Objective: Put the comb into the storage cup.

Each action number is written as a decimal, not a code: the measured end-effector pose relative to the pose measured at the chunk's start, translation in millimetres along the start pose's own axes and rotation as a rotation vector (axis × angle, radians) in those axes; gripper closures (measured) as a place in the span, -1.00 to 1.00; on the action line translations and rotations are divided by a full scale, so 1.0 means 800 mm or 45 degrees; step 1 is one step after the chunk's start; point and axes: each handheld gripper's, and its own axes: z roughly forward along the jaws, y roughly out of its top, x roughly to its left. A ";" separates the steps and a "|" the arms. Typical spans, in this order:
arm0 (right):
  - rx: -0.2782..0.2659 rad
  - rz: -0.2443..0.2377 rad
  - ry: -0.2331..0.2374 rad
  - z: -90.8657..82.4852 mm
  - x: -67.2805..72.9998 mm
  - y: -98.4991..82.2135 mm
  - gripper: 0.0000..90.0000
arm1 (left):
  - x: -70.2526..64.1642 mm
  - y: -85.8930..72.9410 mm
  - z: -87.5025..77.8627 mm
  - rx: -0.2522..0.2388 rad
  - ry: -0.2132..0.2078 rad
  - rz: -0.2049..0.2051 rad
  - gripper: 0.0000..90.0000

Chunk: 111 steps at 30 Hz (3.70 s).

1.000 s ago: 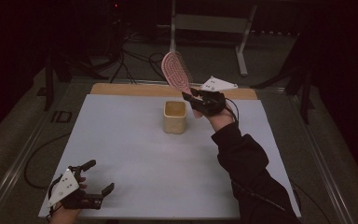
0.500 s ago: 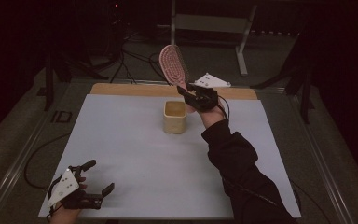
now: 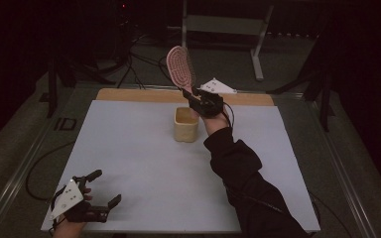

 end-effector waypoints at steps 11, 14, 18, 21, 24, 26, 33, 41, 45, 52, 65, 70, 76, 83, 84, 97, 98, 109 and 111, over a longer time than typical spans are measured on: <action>-0.016 0.053 0.000 0.016 -0.004 -0.023 0.57 | 0.000 0.000 0.000 -0.002 -0.001 -0.002 -1.00; -0.017 0.063 0.006 0.021 -0.007 -0.029 0.57 | 0.001 0.000 0.000 -0.001 -0.002 -0.003 -1.00; -0.017 0.084 0.015 0.028 -0.010 -0.037 0.57 | 0.001 0.000 0.000 -0.004 -0.001 -0.004 -1.00; -0.007 0.079 0.023 0.032 -0.010 -0.044 0.57 | 0.001 -0.001 0.000 -0.006 -0.002 -0.010 -1.00; 0.001 0.086 0.026 0.035 -0.011 -0.049 0.57 | 0.001 -0.001 0.000 -0.005 -0.004 -0.007 -1.00; 0.007 0.091 0.032 0.036 -0.011 -0.052 0.57 | 0.001 -0.001 0.000 -0.005 -0.004 -0.008 -1.00; 0.010 0.087 0.099 0.039 -0.012 -0.061 0.57 | 0.001 -0.001 0.000 -0.003 -0.004 -0.010 -1.00; 0.008 0.073 0.177 0.039 -0.016 -0.071 0.56 | 0.001 -0.002 0.000 -0.003 -0.006 -0.010 -1.00; 0.021 0.059 0.225 0.040 -0.020 -0.076 0.56 | 0.001 -0.002 0.000 -0.002 -0.006 -0.009 -1.00; 0.064 -0.004 0.272 0.037 -0.020 -0.081 -0.26 | 0.001 -0.002 0.001 -0.003 -0.007 -0.010 -1.00; 0.078 -0.025 0.274 0.020 -0.024 -0.069 -0.79 | 0.001 -0.001 0.001 0.002 -0.007 -0.005 -1.00; 0.093 -0.056 0.288 0.018 -0.021 -0.064 -0.79 | 0.000 -0.001 0.001 0.006 -0.005 -0.003 -1.00; 0.126 -0.082 0.303 0.015 -0.021 -0.058 -0.79 | 0.001 -0.001 0.002 0.006 -0.007 -0.004 -1.00; 0.155 -0.082 0.336 0.014 -0.021 -0.058 -0.79 | 0.000 -0.001 0.002 0.006 -0.006 -0.004 -1.00; 0.159 -0.082 0.337 0.014 -0.021 -0.058 -0.79 | 0.001 -0.002 0.002 0.007 -0.006 -0.004 -1.00; 0.221 -0.079 0.368 0.009 -0.024 -0.054 -0.79 | 0.000 -0.002 0.002 0.011 -0.004 -0.002 -1.00; 0.220 -0.075 0.369 0.009 -0.024 -0.054 -0.79 | 0.000 -0.002 0.002 0.011 -0.004 -0.003 -1.00; 0.232 -0.076 0.382 0.002 -0.021 -0.050 -0.79 | 0.000 -0.003 0.002 0.011 -0.003 -0.009 -1.00; 0.233 -0.082 0.385 0.000 -0.022 -0.049 -0.79 | 0.000 -0.003 0.002 0.008 -0.004 -0.012 -1.00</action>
